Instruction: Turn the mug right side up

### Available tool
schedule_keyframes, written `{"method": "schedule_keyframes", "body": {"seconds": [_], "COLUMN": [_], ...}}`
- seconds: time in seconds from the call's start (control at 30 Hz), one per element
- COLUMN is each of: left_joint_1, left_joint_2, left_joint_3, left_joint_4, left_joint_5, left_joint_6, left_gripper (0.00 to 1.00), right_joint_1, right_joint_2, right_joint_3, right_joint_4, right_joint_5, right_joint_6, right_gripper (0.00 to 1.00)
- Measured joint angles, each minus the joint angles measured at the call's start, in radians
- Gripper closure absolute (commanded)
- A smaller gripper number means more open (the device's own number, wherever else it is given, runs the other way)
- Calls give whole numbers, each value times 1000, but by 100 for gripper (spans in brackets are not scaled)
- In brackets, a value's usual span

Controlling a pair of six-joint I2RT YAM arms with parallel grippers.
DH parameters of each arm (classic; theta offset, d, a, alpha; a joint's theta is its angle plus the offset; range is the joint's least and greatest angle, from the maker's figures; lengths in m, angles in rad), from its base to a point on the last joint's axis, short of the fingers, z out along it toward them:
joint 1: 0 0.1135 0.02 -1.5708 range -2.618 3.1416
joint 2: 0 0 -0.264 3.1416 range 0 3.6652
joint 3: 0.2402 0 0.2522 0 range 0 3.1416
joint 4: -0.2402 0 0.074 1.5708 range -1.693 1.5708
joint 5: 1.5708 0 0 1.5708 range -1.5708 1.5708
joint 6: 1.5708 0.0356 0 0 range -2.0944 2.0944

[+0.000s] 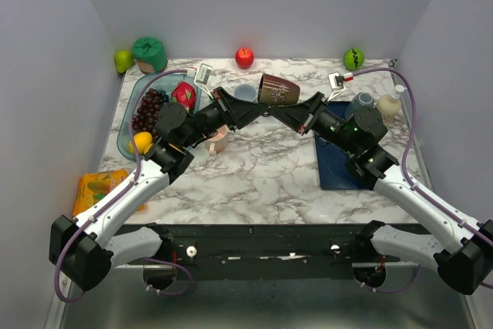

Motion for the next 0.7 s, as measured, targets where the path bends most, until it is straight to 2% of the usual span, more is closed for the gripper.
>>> {"method": "schedule_keyframes", "body": {"seconds": [0.07,0.13,0.27,0.3,0.43,0.5,0.6,0.63,0.7], "left_joint_1": [0,0,0,0,0,0,0,0,1], "left_joint_2": [0,0,0,0,8,14,25,27,33], "left_joint_3": [0,0,0,0,0,0,0,0,0], "left_joint_4": [0,2,2,3,3,6,10,13,16], "left_joint_5": [0,0,2,2,7,14,17,17,20], "left_joint_6": [1,1,1,1,3,5,5,6,10], "left_gripper": [80,87,92,92,76,76,96,100,100], "right_joint_1": [0,0,0,0,-2,-4,-8,-9,-12], "right_joint_2": [0,0,0,0,0,1,3,3,6], "right_joint_3": [0,-1,-1,-1,-1,-1,-1,-1,-1], "right_joint_4": [0,0,0,0,-3,-8,-16,-19,-24], "right_joint_5": [0,0,0,0,0,1,2,5,8], "right_joint_6": [3,6,12,13,14,14,14,14,14], "right_gripper": [99,99,99,99,99,99,99,99,99]}}
